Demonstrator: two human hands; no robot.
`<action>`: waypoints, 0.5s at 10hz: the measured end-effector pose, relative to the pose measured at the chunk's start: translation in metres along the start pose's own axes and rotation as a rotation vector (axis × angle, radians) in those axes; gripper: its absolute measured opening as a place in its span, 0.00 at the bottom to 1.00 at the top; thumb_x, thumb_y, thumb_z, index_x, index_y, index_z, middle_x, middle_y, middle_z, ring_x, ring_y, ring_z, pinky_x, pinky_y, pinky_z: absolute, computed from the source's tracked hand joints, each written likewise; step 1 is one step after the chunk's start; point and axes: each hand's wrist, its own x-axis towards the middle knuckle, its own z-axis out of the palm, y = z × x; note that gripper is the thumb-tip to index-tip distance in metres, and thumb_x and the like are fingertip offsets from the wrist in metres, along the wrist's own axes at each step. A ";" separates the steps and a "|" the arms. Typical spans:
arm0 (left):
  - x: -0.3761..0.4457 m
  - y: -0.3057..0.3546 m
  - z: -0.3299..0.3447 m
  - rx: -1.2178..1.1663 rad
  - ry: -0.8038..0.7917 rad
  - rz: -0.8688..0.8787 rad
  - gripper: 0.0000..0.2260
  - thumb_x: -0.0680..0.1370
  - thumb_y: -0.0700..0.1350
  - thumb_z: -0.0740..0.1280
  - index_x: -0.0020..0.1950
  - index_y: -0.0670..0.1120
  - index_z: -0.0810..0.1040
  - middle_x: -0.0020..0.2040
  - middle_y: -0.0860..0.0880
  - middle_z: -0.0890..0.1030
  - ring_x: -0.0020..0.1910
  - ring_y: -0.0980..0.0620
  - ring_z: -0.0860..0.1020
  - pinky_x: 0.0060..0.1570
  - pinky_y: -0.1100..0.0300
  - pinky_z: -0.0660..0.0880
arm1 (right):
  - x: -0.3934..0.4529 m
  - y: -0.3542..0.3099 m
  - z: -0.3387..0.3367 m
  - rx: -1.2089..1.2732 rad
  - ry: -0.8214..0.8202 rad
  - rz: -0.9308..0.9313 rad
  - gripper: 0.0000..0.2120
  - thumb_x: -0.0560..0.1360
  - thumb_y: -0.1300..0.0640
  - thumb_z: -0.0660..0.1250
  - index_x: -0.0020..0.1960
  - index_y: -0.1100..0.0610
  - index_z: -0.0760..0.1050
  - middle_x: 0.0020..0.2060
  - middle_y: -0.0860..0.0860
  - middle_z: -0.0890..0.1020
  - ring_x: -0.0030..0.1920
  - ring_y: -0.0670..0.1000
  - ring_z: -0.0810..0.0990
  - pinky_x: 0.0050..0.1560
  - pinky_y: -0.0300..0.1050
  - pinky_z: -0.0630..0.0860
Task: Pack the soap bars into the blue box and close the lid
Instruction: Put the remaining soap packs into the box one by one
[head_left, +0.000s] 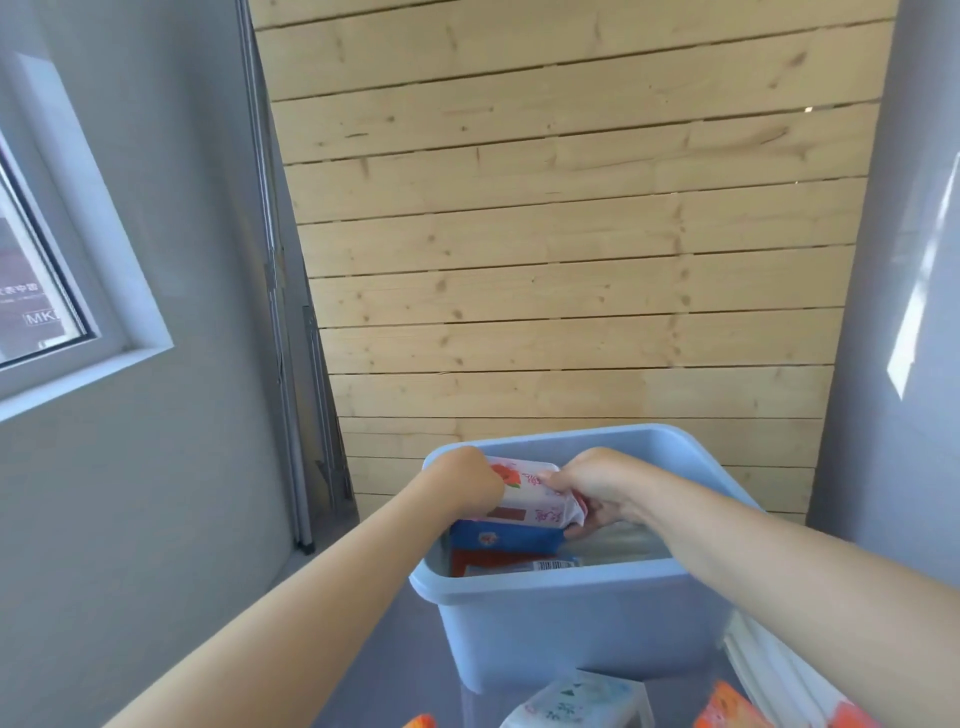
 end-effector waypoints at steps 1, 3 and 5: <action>0.002 -0.001 0.004 0.069 -0.013 0.002 0.18 0.79 0.38 0.58 0.30 0.48 0.63 0.30 0.53 0.67 0.27 0.60 0.65 0.17 0.72 0.62 | 0.000 0.002 0.000 -0.094 0.057 -0.034 0.15 0.73 0.54 0.68 0.52 0.66 0.77 0.38 0.60 0.81 0.37 0.59 0.80 0.48 0.57 0.81; 0.005 -0.001 0.010 0.010 -0.054 -0.033 0.18 0.80 0.36 0.57 0.30 0.48 0.62 0.31 0.52 0.66 0.27 0.59 0.65 0.14 0.72 0.62 | -0.003 0.003 0.001 -0.232 0.132 -0.102 0.11 0.71 0.52 0.68 0.41 0.60 0.76 0.36 0.61 0.81 0.34 0.60 0.82 0.45 0.53 0.81; 0.004 -0.005 -0.005 0.018 0.011 0.099 0.15 0.78 0.38 0.59 0.32 0.49 0.69 0.33 0.53 0.70 0.32 0.56 0.71 0.28 0.71 0.67 | 0.002 0.002 0.006 -0.321 0.157 -0.077 0.19 0.71 0.43 0.67 0.39 0.60 0.71 0.31 0.59 0.78 0.30 0.58 0.77 0.39 0.47 0.78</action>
